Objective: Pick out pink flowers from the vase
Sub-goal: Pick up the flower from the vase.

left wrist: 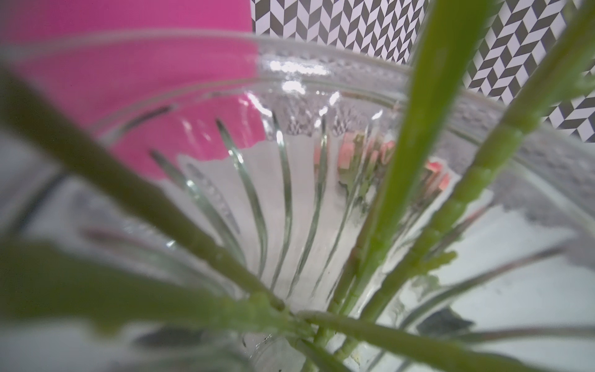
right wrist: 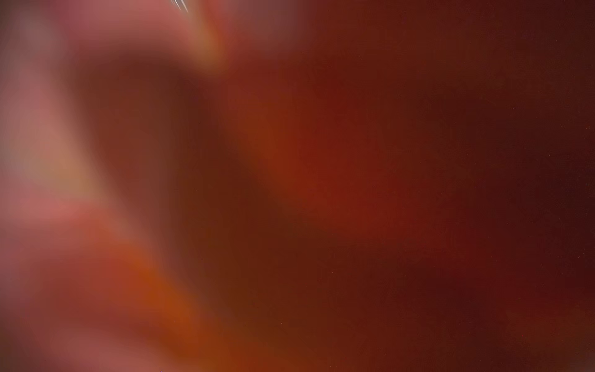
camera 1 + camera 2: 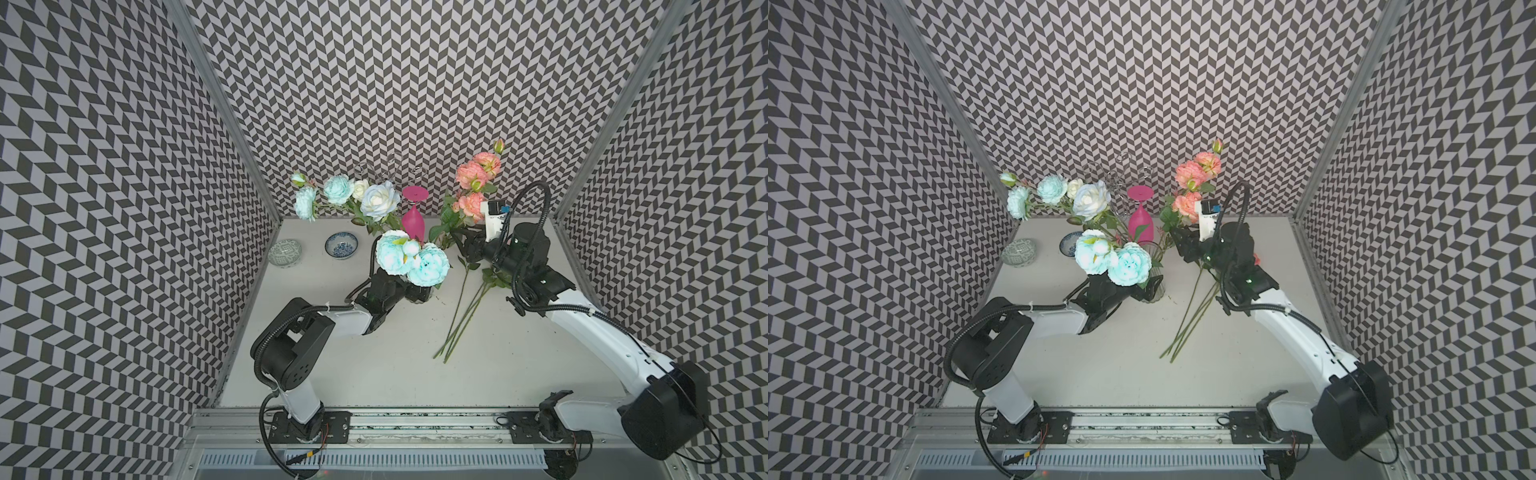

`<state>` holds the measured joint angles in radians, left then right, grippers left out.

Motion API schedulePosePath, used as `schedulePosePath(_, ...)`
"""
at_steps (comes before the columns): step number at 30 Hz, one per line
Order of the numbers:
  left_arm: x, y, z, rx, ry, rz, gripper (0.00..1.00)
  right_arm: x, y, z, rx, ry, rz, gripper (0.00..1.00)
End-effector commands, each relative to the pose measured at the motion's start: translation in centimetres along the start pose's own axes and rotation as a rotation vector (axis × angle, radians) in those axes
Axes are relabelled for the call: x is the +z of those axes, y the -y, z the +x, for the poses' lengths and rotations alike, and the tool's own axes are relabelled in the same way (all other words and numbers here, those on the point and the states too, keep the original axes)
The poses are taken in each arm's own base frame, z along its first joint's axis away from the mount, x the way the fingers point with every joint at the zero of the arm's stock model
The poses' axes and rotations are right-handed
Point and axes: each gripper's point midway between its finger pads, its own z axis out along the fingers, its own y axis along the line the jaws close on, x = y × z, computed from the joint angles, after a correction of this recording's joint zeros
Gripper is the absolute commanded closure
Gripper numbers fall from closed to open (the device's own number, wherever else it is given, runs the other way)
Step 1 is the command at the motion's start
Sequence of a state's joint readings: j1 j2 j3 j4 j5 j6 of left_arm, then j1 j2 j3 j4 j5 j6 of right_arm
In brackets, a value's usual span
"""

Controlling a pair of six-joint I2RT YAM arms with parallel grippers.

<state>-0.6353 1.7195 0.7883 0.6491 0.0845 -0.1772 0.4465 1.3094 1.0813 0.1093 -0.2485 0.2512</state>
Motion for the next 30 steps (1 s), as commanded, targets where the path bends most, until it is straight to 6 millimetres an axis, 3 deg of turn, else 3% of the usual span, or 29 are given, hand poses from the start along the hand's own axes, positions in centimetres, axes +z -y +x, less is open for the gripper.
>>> schedulePosePath(1,0.2,0.6,2.7,-0.021,-0.084,0.017,0.00,0.4,-0.3,-3.3,-0.024,0.120,0.023,0.59)
schedulePosePath(8,0.1,0.6,2.5,-0.021,-0.081,0.016,0.00,1.8,0.3,-3.4,-0.033,0.133,0.055,0.65)
schedulePosePath(12,0.1,0.6,2.5,-0.021,-0.081,0.016,0.00,1.8,0.1,-3.6,-0.032,0.137,0.051,0.80)
schedulePosePath(17,0.2,0.6,2.6,-0.022,-0.083,0.015,0.00,0.1,-0.4,-4.8,-0.044,0.176,0.056,0.91)
schedulePosePath(27,0.2,0.6,2.7,-0.022,-0.084,0.014,0.00,-4.6,-2.0,-7.5,-0.054,0.219,0.060,0.93)
schedulePosePath(30,0.2,0.6,2.7,-0.023,-0.085,0.014,0.00,-6.5,-2.5,-9.1,-0.079,0.251,0.081,0.93)
